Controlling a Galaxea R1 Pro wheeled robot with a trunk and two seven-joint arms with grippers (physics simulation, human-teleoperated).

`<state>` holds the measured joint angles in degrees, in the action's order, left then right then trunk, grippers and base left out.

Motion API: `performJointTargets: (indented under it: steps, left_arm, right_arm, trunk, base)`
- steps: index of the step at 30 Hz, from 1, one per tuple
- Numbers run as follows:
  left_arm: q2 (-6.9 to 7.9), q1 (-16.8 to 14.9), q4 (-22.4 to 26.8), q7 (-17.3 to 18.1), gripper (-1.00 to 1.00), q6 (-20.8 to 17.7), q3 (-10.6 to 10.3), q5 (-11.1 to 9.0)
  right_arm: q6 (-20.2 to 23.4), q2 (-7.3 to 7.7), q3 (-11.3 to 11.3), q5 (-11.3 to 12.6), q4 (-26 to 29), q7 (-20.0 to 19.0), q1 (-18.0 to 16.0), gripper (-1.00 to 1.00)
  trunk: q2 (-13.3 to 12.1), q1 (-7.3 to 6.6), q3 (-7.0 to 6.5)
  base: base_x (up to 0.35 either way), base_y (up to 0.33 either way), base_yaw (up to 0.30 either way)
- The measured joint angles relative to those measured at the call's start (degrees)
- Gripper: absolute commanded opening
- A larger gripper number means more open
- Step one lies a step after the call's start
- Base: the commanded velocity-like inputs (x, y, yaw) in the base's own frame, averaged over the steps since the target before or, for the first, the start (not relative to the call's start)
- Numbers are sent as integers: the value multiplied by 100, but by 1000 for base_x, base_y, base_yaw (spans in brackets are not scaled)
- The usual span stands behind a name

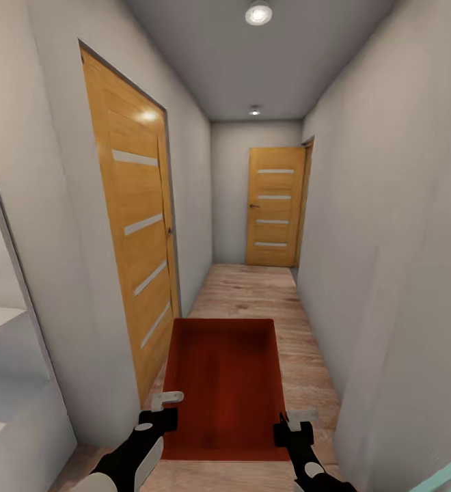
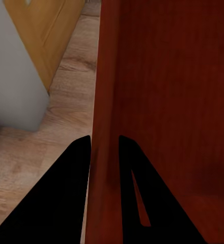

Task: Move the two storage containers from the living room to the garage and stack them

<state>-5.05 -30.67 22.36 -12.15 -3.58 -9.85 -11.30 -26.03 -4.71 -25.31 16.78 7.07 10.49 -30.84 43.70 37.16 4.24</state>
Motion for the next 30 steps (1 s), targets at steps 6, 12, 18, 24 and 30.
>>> performJointTargets:
  steps: [6, 12, 18, 24, 30]
  left_arm:
    - [-1, -1, -2, 1, -100, 1, 0, 0]
    - [-4, -1, -1, -2, -100, 0, 5, 6]
    - [0, 0, 0, 0, -100, 0, 0, 0]
    - [0, 0, -8, 0, -100, 0, 1, -3]
    - [0, 0, -9, 0, -100, 0, 2, -3]
  right_arm:
    - [-1, 2, -1, 2, 1, 0, 1, -100]
    - [-2, 3, 4, -2, 1, -4, 0, -100]
    - [0, 0, -1, 2, 0, -1, 0, -100]
    - [8, 0, -5, 3, 0, -2, 0, -100]
    - [9, 1, -5, 3, 0, -3, 0, -100]
  trunk:
    - [0, 0, 0]
    - [0, 0, 0]
    - [0, 0, 0]
    - [0, 0, 0]
    - [0, 0, 0]
  base:
    - [321, 2, -131]
    - [321, 0, -183]
    - [321, 0, -20]
    - [321, 0, -1]
    - [321, 0, 0]
